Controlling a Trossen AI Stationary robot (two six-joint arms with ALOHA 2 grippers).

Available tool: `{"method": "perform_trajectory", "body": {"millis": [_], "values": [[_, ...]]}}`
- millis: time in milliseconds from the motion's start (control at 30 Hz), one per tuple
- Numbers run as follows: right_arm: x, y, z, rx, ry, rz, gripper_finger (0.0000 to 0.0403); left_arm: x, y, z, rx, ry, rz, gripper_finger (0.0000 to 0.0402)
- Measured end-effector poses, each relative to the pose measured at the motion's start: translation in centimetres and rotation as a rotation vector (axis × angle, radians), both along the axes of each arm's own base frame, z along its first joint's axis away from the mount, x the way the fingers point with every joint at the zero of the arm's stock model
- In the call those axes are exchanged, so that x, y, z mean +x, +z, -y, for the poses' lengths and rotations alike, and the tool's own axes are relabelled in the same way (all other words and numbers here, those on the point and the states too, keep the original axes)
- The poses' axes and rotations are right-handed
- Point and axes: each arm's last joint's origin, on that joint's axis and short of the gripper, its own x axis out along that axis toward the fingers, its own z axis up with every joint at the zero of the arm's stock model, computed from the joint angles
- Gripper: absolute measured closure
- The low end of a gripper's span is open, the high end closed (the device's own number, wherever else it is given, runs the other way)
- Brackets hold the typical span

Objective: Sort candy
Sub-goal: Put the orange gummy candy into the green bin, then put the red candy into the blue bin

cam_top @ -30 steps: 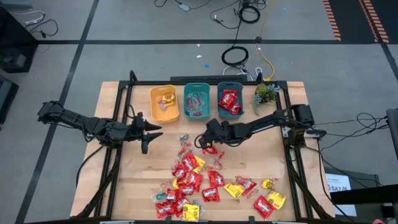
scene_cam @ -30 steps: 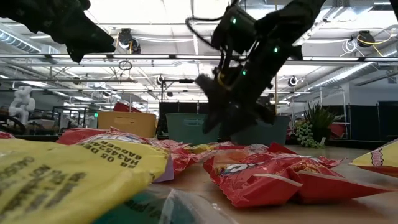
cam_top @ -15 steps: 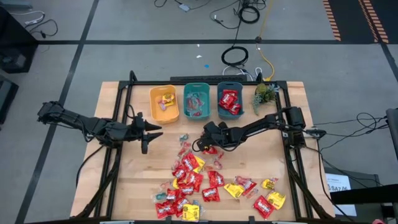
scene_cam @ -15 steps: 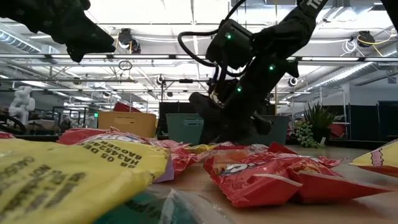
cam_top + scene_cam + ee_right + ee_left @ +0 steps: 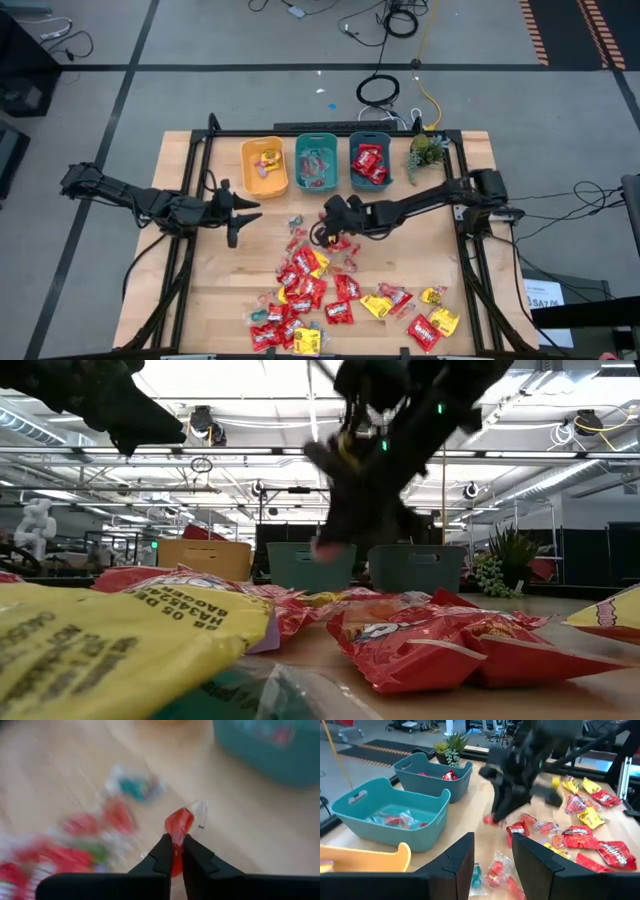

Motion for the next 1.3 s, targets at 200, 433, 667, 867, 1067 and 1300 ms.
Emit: {"method": "perform_trajectory", "body": {"millis": [200,433,667,867,1067,1300], "values": [[0.1,4.8,1.1,-0.053,-0.024,0.131,0.0398,0.0,0.0,0.0,0.008,-0.002,-0.001,0.0260],[1.3,9.2,6.2,-0.165,-0.079,0.212,0.0399,0.0,0.0,0.0,0.009,0.002,-0.002,0.0260],[0.7,10.4,11.8,-0.255,-0.164,0.194,0.0390,0.0,0.0,0.0,0.007,0.004,0.000,0.0260],[0.0,10.3,14.1,-0.256,-0.222,0.175,0.0325,0.0,0.0,0.0,0.007,0.004,0.001,0.0260],[-0.2,10.3,14.8,-0.299,-0.202,0.139,0.0232,0.0,0.0,0.0,0.006,0.005,0.001,0.0260],[-0.2,10.3,14.8,-0.335,-0.167,0.111,0.0146,0.0,0.0,0.0,0.007,0.005,0.001,0.0260]]}}
